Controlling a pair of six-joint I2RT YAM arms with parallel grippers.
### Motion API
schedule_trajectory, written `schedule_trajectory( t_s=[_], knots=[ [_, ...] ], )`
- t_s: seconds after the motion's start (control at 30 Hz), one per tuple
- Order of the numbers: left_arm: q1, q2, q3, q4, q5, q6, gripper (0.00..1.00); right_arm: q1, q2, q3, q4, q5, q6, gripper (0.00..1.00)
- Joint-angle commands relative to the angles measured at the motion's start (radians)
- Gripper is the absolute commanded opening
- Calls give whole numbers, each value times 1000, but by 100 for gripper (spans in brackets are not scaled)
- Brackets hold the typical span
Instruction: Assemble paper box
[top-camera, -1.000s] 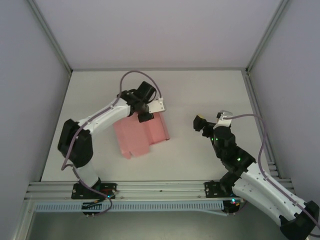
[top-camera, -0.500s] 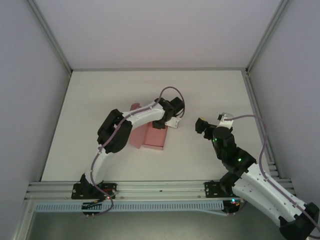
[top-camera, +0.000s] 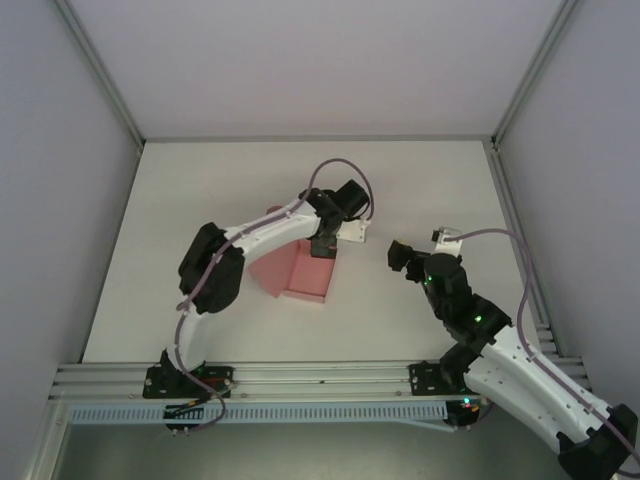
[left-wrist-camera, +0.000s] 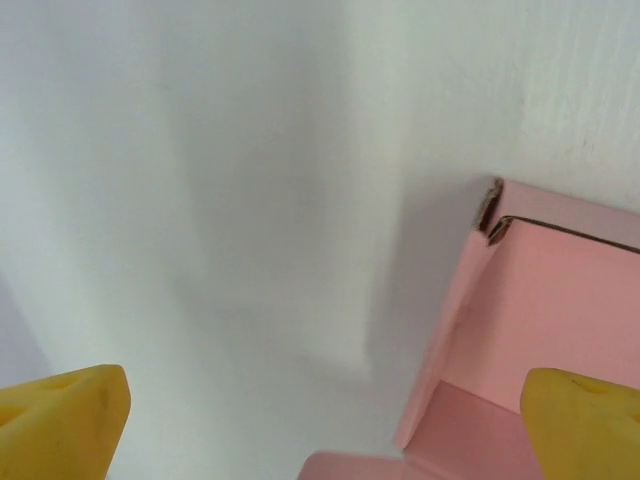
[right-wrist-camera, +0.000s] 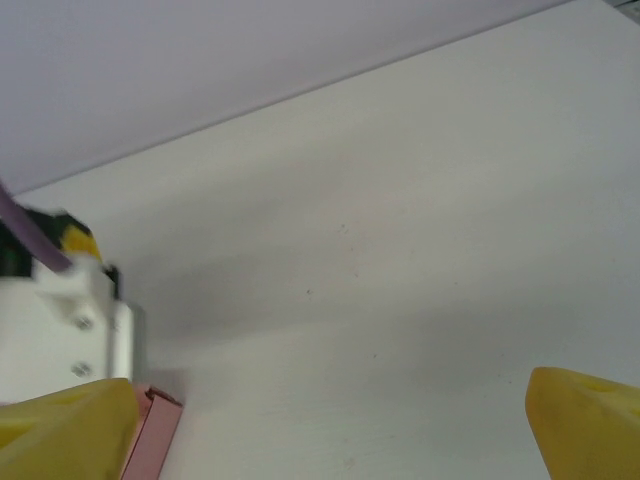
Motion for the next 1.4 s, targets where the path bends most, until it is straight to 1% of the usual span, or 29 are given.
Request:
schedule_trajectory(
  t_s=[0.0,0.07,0.13,0.2,0.27,0.33,0.37,0.43,0.5,0.57,0.67,0.77,0.87,0.93,1.0,1.07,1.1,1.17,1.23,1.3,1.33,1.37],
  knots=[
    [17,-143,-88,164,59,-59,100,-7,52,21,27,-85,-58,100],
    [44,-223,-156,287,69,-139,100,-7,104,43,37,-133,-103,100],
    [87,-317,-239,415,67,-282,99,-8,171,75,55,-187,-147,100],
    [142,-409,-322,496,75,-474,100,-7,253,110,85,-249,-202,100],
    [205,-491,-388,526,88,-692,100,-8,346,152,121,-319,-251,100],
    [284,-570,-458,521,132,-898,100,-6,467,206,154,-411,-323,100],
    [317,-608,-497,526,159,-959,100,-5,531,240,160,-454,-363,100],
    [372,-696,-595,563,173,-1062,100,-4,678,332,148,-519,-428,98],
    [419,-767,-685,591,213,-1096,100,-2,836,468,83,-600,-477,95],
    [454,-810,-732,568,216,-1120,100,3,985,588,24,-684,-531,90],
    [486,-838,-767,521,201,-1153,100,21,1147,716,-31,-691,-563,87],
    [501,-850,-790,512,200,-1152,100,34,1224,771,-38,-688,-590,84],
    [505,-861,-794,509,201,-1149,100,36,1265,795,-33,-696,-589,79],
    [507,-865,-793,511,201,-1149,100,36,1293,812,-44,-699,-587,67],
    [508,-869,-795,515,205,-1148,100,39,1315,819,-45,-692,-578,64],
    [509,-868,-793,516,205,-1150,100,39,1333,821,-45,-700,-579,59],
    [508,-868,-794,517,205,-1148,100,38,1338,820,-43,-695,-569,53],
    [510,-870,-792,510,204,-1149,100,40,1341,811,-26,-690,-560,45],
    [511,-869,-795,513,205,-1150,100,41,1338,801,-6,-679,-544,29],
    [511,-866,-793,513,202,-1151,100,40,1335,800,-8,-685,-539,12],
    [510,-863,-789,509,200,-1154,100,41,1333,797,-14,-672,-528,9],
    [510,-861,-785,508,201,-1156,100,43,1326,789,-13,-647,-511,8]
  ],
)
